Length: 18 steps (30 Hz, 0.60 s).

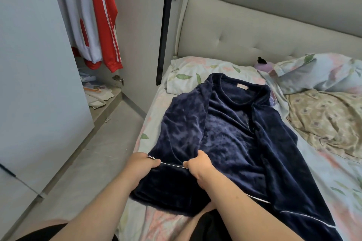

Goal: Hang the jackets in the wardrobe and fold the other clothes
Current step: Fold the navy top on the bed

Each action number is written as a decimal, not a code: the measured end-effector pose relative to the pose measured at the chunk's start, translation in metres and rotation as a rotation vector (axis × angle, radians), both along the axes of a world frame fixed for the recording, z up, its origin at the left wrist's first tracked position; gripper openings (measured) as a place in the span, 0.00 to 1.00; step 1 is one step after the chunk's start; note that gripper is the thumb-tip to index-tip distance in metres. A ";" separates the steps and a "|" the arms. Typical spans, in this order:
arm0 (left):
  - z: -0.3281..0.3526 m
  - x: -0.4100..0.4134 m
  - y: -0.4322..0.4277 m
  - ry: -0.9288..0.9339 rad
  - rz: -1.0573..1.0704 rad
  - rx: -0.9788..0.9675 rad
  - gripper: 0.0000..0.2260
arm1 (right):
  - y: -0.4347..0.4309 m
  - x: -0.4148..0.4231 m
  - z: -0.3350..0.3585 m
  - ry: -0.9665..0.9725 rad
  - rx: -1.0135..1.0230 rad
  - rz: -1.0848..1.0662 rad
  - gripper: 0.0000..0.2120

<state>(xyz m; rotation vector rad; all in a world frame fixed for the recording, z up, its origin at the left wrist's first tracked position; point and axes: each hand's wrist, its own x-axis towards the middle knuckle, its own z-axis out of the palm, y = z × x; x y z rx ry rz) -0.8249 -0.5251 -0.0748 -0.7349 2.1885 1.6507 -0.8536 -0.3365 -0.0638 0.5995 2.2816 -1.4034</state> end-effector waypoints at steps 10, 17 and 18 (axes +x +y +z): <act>0.007 -0.003 -0.014 -0.174 -0.039 0.334 0.15 | -0.023 0.029 0.014 0.471 0.346 0.414 0.07; 0.015 -0.006 -0.014 -0.211 -0.095 0.689 0.21 | -0.021 0.041 0.028 0.115 0.047 0.424 0.30; 0.015 -0.008 -0.013 -0.216 -0.114 0.723 0.22 | -0.019 0.042 0.027 0.100 0.038 0.443 0.28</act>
